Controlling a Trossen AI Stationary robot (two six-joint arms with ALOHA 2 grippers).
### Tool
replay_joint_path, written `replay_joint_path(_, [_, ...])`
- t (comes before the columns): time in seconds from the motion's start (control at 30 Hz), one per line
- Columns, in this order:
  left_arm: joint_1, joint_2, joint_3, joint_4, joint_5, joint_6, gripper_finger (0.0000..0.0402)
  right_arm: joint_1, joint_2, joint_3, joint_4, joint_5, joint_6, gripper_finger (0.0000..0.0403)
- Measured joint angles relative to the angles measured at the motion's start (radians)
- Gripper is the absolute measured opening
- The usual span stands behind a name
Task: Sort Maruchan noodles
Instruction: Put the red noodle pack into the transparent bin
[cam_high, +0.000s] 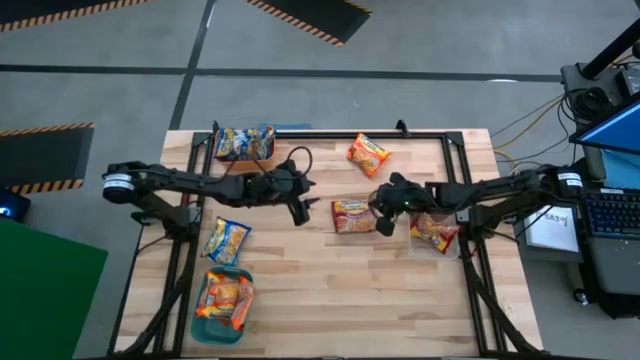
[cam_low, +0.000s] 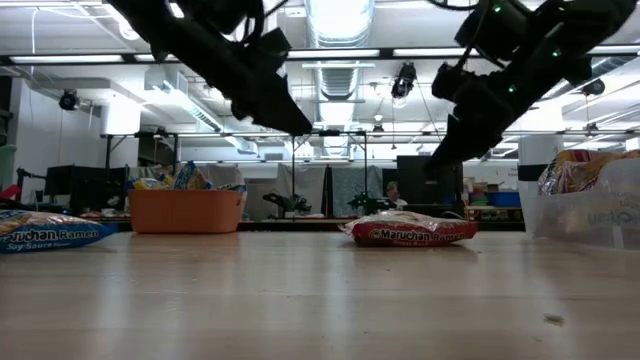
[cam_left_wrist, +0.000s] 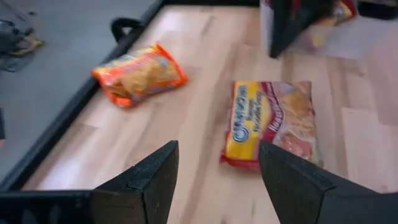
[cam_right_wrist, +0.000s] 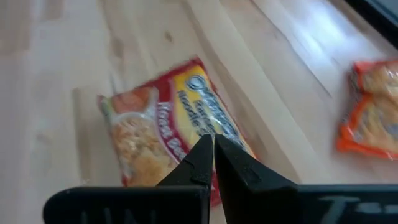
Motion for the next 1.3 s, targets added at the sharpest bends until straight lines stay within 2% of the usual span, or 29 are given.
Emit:
replay_joint_path(0.3, [0.0,0.176,0.0,0.149,0.119,0.016,0.0204,-0.054,0.026,0.131,-0.232,-0.001,0.145,0.0009])
replay_joint_path(0.47, [-0.006,0.255,0.0,0.261,0.15,0.019,0.0204,-0.08,0.028,0.203,-0.394,-0.013,0.266,0.0009])
replay_joint_path(0.57, [-0.012,0.285,0.001,0.313,0.151,0.019,0.0204,-0.104,0.028,0.23,-0.455,-0.066,0.346,0.0009])
replay_joint_path(0.7, [-0.022,0.316,0.001,0.369,0.152,0.019,0.0204,-0.128,0.025,0.231,-0.467,-0.187,0.389,0.001])
replay_joint_path(0.77, [-0.028,0.331,0.001,0.382,0.152,0.019,0.0204,-0.13,0.026,0.231,-0.467,-0.211,0.418,0.0016])
replay_joint_path(0.87, [-0.036,0.346,0.001,0.389,0.152,0.025,0.0203,-0.13,0.038,0.231,-0.468,-0.211,0.463,0.0041])
replay_joint_path(1.0, [-0.044,0.383,0.002,0.428,0.17,0.037,0.019,-0.13,0.077,0.231,-0.464,-0.206,0.527,0.0095])
replay_joint_path(1.2, [-0.048,0.41,0.002,0.454,0.183,0.038,0.0141,-0.135,0.176,0.243,-0.432,-0.188,0.542,0.0177])
replay_joint_path(1.3, [-0.047,0.422,0.002,0.459,0.249,0.052,0.0111,-0.161,0.224,0.262,-0.429,-0.184,0.533,0.0212])
